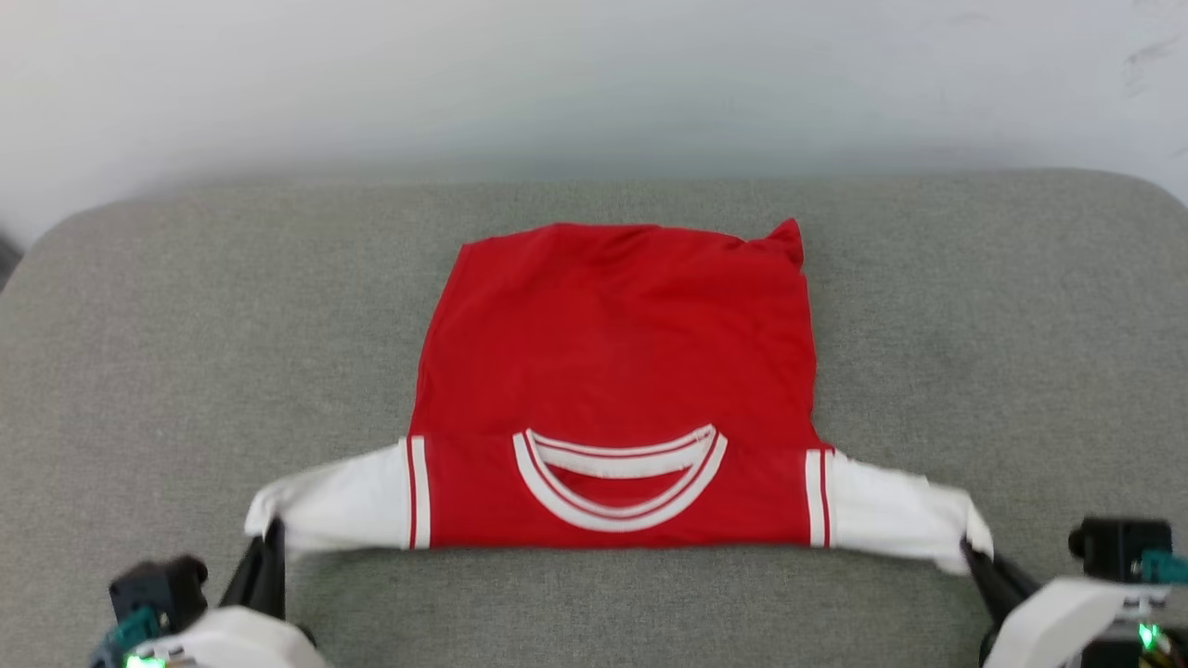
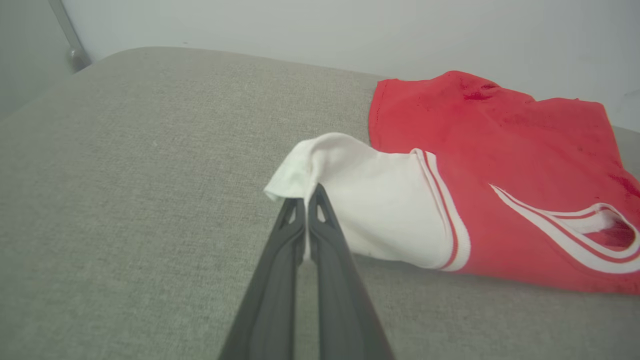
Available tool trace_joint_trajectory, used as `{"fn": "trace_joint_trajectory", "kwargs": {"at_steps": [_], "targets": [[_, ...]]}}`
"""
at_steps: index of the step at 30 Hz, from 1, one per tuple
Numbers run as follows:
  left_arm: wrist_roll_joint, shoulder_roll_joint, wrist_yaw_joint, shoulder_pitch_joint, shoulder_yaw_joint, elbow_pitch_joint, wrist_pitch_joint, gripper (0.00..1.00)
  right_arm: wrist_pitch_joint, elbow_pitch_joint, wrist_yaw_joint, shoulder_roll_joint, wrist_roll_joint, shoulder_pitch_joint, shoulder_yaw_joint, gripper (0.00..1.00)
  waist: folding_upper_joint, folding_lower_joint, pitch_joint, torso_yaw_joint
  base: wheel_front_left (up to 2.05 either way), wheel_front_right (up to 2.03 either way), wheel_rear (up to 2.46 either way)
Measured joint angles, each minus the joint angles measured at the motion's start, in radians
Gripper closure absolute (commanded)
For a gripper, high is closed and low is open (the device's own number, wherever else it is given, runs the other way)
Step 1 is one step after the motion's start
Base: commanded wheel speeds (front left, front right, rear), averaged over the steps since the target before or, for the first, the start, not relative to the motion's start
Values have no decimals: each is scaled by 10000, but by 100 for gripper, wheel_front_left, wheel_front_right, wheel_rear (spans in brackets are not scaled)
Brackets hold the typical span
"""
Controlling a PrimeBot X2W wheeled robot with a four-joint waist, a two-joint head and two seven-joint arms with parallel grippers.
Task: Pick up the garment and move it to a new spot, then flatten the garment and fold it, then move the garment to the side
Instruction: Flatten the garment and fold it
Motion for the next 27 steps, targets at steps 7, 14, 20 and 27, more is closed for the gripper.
{"fn": "trace_joint_trajectory", "kwargs": {"at_steps": [7,14,20,27], "targets": [[-173,-69,679,1637,-192,-978,589,100,1210,-1319,0,543,-865,2118,-470,100,0,0,-294,60,0,0,0],[27,-71,809,1817,-293,-1716,439,100,1373,-2033,0,909,-882,2399,-746,0,0,1,-255,309,0,0,0],[313,-8,848,1436,-397,-2429,324,100,405,-1776,0,940,-729,299,-1624,0,0,2,-7,580,0,0,0],[667,-67,648,389,-685,-3250,134,100,1254,554,-2,136,-330,-3468,-2031,0,0,5,901,1089,0,0,0]]}}
